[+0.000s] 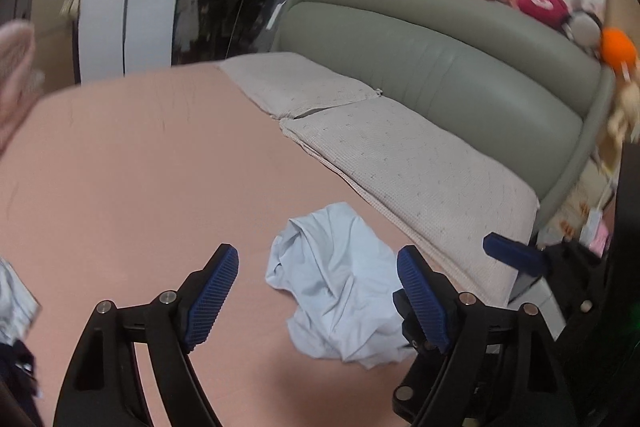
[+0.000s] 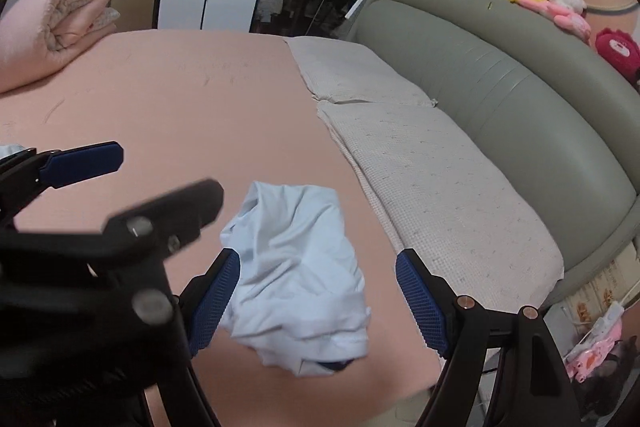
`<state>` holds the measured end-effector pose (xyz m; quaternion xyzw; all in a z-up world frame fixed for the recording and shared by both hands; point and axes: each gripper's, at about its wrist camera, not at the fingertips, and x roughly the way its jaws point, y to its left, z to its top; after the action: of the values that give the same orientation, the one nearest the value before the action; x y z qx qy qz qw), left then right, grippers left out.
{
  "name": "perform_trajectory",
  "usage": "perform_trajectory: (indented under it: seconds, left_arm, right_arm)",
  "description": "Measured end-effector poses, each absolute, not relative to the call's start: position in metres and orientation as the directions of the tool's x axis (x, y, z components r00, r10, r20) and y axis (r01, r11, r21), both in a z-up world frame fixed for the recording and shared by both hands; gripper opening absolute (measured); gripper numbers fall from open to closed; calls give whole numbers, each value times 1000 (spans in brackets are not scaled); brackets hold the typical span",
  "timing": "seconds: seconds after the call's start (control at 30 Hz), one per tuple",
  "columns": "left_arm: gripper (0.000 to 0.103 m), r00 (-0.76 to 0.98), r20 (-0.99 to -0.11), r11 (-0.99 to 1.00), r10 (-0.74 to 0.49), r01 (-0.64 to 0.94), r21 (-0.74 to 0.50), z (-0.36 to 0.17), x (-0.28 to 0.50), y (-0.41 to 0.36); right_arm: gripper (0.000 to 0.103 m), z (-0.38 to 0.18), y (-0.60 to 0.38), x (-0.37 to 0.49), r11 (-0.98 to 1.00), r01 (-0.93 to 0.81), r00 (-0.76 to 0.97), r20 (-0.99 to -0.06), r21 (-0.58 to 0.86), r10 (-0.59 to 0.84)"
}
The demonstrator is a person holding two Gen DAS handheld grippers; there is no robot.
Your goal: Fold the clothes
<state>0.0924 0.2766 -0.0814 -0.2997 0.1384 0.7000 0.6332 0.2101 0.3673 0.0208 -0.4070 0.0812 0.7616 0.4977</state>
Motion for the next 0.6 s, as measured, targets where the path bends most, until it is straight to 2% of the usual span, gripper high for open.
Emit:
perform_trajectory:
  seconds: [0.07,0.23,0.33,0.6]
  left_arm:
    - [83,-35,-593,-163,804,-973,-163,-80,97,268]
    - [83,-65,-592,-177,804,-975,-133,-78,107,247]
    - [83,-54,-591,-164,805,-977,-133,-76,112,238]
    - [83,-86,-582,-204,809,-969,-141,-75,115,219]
  right_arm:
    - [80,26,356,217,-497,-830,-189,-710,-254,678]
    - [80,31,328,228,-477,-827,-159,-690,-298,706]
    - [80,33,312,235,-463,-824,-140,-675,-327,725]
    - [81,47,283,263,-448,-844,-148,-674,-295,724]
